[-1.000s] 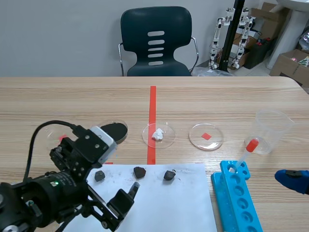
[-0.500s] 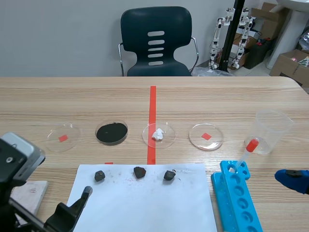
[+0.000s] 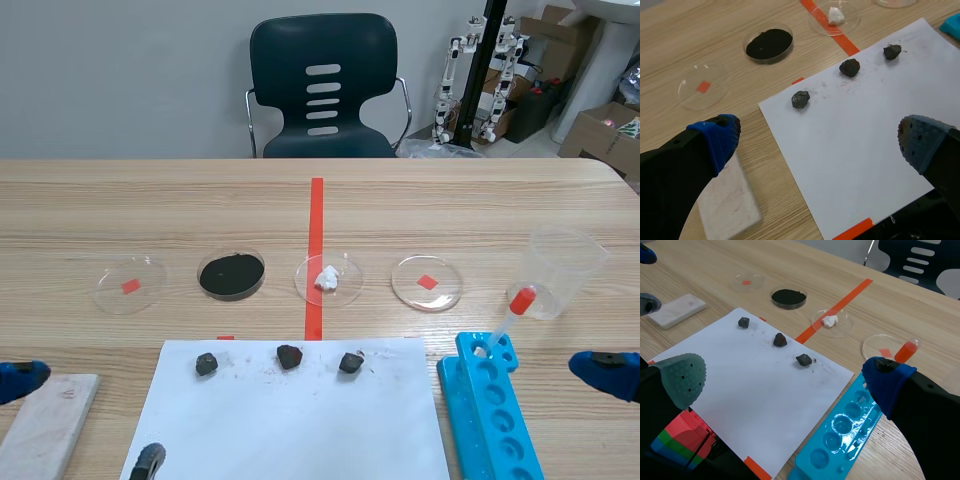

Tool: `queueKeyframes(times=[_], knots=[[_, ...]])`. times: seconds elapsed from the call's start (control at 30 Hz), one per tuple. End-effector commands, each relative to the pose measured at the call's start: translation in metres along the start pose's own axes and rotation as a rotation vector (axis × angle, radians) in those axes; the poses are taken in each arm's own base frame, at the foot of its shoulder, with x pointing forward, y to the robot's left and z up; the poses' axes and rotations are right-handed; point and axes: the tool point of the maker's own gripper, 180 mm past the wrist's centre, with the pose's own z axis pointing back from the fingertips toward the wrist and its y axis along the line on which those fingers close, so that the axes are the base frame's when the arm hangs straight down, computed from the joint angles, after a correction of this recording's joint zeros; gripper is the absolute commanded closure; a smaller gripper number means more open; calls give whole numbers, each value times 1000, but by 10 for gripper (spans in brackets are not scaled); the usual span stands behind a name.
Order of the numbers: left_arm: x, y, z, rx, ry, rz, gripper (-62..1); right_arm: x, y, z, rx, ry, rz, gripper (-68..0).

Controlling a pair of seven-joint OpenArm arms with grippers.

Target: Return to the home posture

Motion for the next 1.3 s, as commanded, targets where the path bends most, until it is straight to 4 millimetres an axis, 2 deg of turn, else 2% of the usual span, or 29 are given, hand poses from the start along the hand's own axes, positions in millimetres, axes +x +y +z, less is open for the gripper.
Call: queueKeyframes(times=[0.0, 0.47, 1.27], knots=[[16, 0, 1, 9, -61, 13, -623, 7, -2, -1, -6, -30, -5, -679], [42, 9, 9, 50, -119, -1, -623, 7, -2, -1, -6, -30, -5, -679], [42, 13, 9, 60, -117, -12, -623, 7, -2, -1, -6, -30, -5, -679]])
